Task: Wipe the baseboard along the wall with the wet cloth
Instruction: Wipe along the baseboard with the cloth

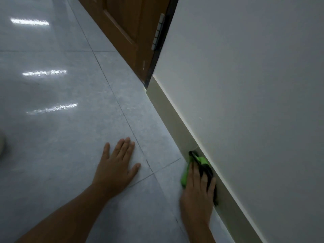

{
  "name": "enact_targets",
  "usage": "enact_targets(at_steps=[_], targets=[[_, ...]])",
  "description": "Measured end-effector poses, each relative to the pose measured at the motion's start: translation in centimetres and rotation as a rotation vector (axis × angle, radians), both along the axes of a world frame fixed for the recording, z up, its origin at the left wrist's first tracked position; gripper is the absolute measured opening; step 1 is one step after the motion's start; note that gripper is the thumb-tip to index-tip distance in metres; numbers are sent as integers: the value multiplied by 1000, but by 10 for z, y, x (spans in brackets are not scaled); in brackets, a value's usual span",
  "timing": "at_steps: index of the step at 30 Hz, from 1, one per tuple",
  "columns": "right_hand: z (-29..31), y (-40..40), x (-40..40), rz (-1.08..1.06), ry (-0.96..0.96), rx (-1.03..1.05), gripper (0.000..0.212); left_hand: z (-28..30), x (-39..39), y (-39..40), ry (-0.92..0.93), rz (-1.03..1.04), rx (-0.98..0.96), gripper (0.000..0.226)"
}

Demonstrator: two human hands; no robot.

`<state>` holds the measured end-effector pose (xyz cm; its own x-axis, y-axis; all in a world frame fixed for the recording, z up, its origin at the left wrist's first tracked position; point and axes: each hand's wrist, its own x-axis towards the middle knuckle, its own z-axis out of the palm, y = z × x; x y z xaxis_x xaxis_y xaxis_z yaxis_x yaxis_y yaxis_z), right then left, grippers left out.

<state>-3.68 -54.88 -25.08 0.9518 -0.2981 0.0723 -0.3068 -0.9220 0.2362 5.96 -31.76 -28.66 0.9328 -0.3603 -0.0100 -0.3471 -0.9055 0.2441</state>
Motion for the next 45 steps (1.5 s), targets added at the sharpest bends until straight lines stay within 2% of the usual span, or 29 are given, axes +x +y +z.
enact_targets(at_steps=[2, 4, 6, 8, 9, 14, 16, 18, 21, 28, 31, 33, 36, 40, 42, 45], targets=[[-3, -9, -52, -137, 42, 44, 60, 1, -2, 0, 31, -8, 6, 82], [-6, -8, -84, -283, 48, 179, 62, 1, 2, -2, 55, 47, -3, 87], [-7, -4, -100, -405, -6, 395, 64, 9, 6, -9, 130, 93, 17, 87], [2, 9, -93, -476, -103, 505, 62, 17, 2, -16, 201, 106, 59, 81], [9, 17, -80, -492, -89, 538, 63, 20, 0, -19, 233, 107, 77, 76], [26, 28, 27, -145, 109, 698, 72, 22, -19, -22, 268, 82, 85, 71], [28, 26, 58, -36, 227, 705, 73, 23, -29, -22, 262, 61, 80, 71], [24, 17, 58, -4, 250, 677, 68, 25, -39, -22, 274, 37, 91, 70], [16, 2, 13, -30, 88, 511, 56, 29, -54, -23, 293, 41, 97, 68], [14, -55, -164, -335, -137, 414, 39, 41, -92, -60, 250, -4, 93, 72], [15, -58, -186, -529, -204, 469, 36, 30, -98, -74, 267, 21, 90, 74], [10, -47, -167, -590, -277, 493, 34, 17, -104, -76, 181, 49, 69, 74], [3, -28, -118, -343, -251, 470, 42, 5, -109, -73, 40, 82, 1, 77], [11, -7, -28, -84, -91, 417, 46, 0, -108, -74, 10, 69, -36, 77], [25, 1, 6, 151, 27, 230, 48, 1, -109, -73, 2, 78, -45, 76], [47, -13, 32, 466, 82, -220, 46, 0, -108, -73, -10, 79, -49, 77]])
